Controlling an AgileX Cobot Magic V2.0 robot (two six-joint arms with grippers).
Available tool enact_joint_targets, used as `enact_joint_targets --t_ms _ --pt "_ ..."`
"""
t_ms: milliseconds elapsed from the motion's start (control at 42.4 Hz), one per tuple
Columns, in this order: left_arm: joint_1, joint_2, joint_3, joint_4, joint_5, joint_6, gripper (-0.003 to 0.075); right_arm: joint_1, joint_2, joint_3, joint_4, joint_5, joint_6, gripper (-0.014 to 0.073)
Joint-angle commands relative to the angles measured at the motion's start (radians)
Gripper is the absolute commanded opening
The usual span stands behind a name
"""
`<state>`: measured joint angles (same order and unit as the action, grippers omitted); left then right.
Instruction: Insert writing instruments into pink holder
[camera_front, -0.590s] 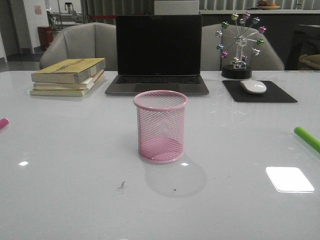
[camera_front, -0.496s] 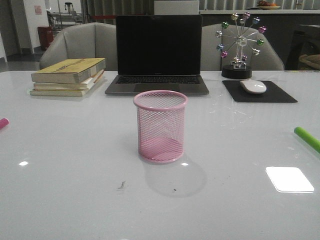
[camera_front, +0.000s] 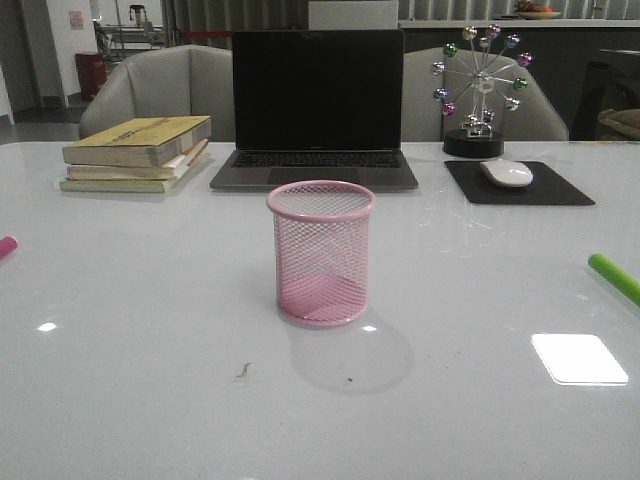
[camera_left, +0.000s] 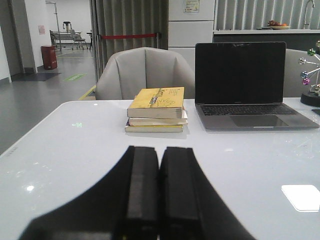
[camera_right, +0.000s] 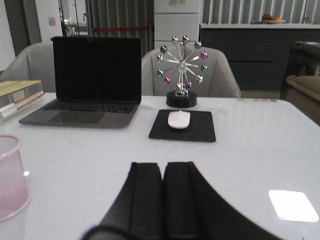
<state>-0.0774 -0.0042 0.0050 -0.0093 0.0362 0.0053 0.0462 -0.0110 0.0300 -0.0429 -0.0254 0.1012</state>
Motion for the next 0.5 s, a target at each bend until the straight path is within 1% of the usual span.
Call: enact_joint_targets --t_ms 0,47,142,212,283,378,472 --pt "-0.004 -0.019 0.005 -0.006 -0.099 -0.005 0.0092 -0.008 -0.019 -0.007 -0.013 -0.126 -0.013 0.0056" --pt "-0.004 -0.019 0.005 -0.006 -0.13 -0.005 0.0092 -0.008 -0.019 -0.007 -0.016 -0.136 -0.016 0.0056" --pt "-0.004 -0.019 -0.007 -0.006 -0.207 -0.005 0.0092 -0.008 -0.019 -0.016 -0.016 -0.21 -0.02 0.0056" --pt "-0.004 -0.019 -0.05 -0.006 -0.223 -0.005 0.0092 -0.008 -0.019 -0.057 -0.008 -0.208 -0.02 0.0056" --pt "-0.004 -0.017 -0.123 -0.004 -0.181 -0.005 0.0092 -0.008 -0.019 -0.124 -0.008 -0.154 -0.02 0.0056" --pt "-0.004 -0.005 -0.266 -0.004 -0.059 -0.005 0.0092 -0.008 -0.007 -0.251 -0.009 -0.034 -0.02 0.0056" --pt "-0.004 0.039 -0.407 -0.004 0.042 -0.005 0.0092 -0.008 0.045 -0.376 -0.015 0.088 -0.021 0.0056"
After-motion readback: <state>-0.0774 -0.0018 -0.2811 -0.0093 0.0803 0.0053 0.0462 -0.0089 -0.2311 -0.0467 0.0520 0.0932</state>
